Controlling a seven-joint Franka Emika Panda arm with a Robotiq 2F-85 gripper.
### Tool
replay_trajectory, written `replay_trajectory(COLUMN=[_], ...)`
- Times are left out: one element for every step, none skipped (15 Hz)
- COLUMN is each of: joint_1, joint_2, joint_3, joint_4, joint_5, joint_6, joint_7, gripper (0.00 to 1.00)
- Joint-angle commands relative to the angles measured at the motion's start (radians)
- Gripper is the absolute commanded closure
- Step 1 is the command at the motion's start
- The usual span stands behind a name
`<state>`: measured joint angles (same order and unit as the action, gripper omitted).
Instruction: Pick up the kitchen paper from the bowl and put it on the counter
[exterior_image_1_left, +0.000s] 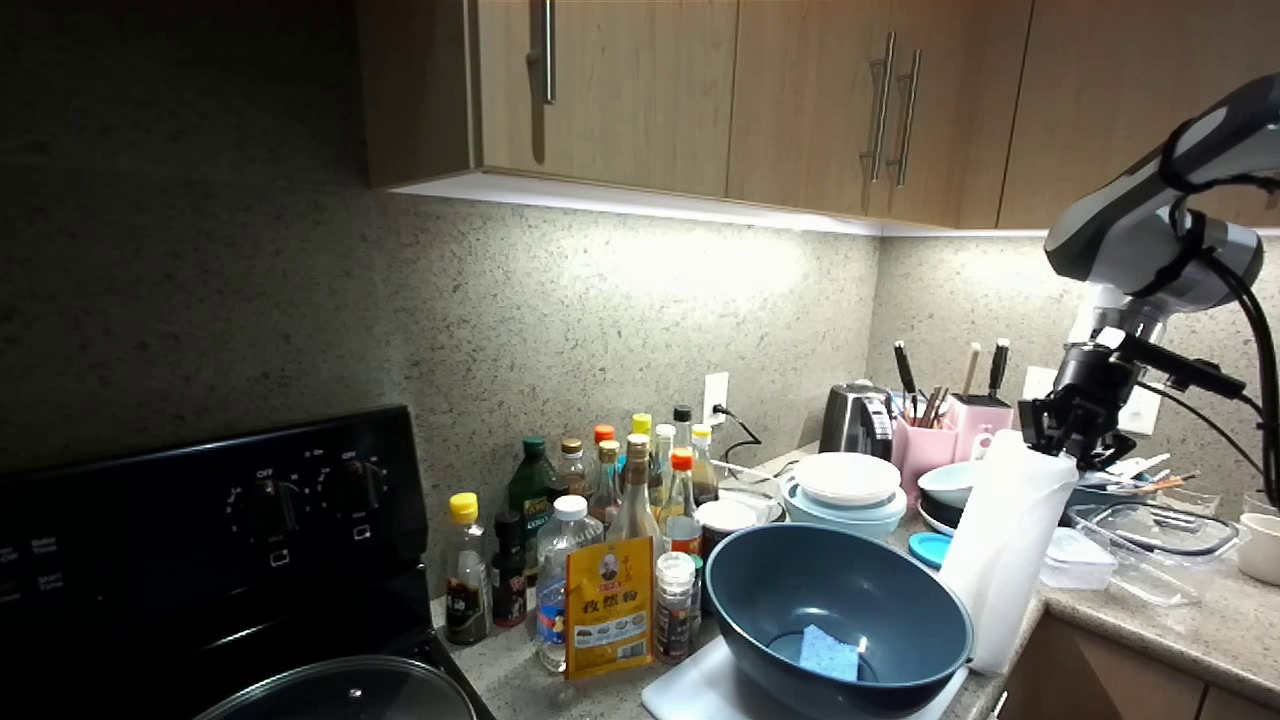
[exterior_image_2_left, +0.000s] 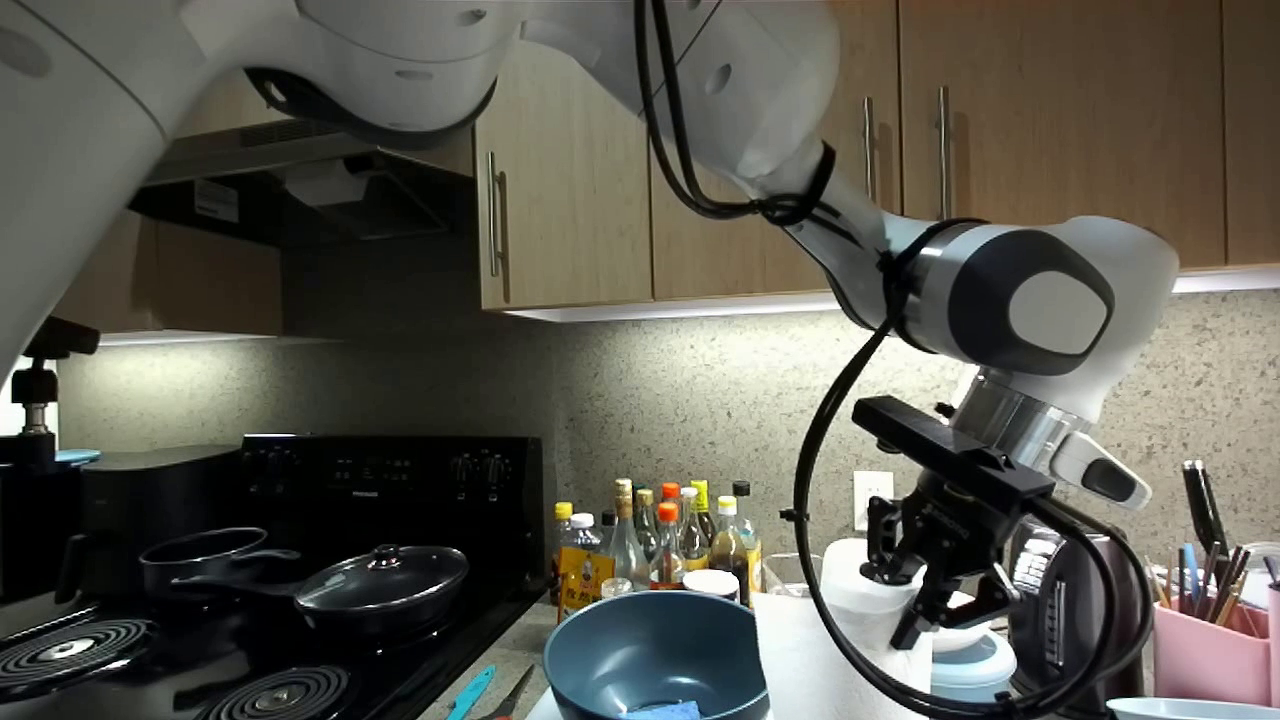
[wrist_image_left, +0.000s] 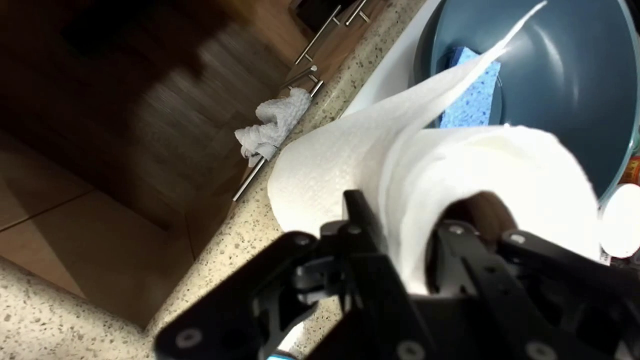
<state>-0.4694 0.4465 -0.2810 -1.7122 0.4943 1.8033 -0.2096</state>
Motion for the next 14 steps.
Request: replay_trajectory(joint_1=[-0.011,-0.011,-0.011,-0.01,-0.01,-0.01,-0.01,-0.01,-0.011,-0.011,-0.01,-0.009,-0.008,-0.007], joint_2=[0.007,0.007,0.007,0.006,0.006,0.005,0.005,0.008,0.008,0.007,0.006,0.005,0.003,0.001], joint_3=[0.007,0.007,0.007,0.007,0.007,0.006,0.006,0.007,0.008,0.008,0.008,0.008,0.008,0.007], joint_4=[0.024,0.025,0.025,0.024,0.023,0.022,0.021,0.024,0.024,0.023,0.022,0.02,0.016,0.014], joint_5=[-0.024,-0.024,-0.025,-0.026,-0.026,-0.026,-0.027,-0.025,-0.024,-0.024,-0.023,-0.022,-0.023,-0.023], joint_6=[-0.02,-0.02,-0.019,-0.018,-0.018,-0.017,-0.017,-0.019,-0.022,-0.02,-0.018,-0.014,-0.011,-0.007], joint_7=[0.039,0.04,0.042,0.044,0.046,0.049,0.052,0.053,0.055,0.055,0.056,0.055,0.056,0.056], gripper=[0.42,0.36,0.29,0.23,0.16,0.1,0.03,0.01,0.0,0.0,0.0,0.0,0.0,0.0])
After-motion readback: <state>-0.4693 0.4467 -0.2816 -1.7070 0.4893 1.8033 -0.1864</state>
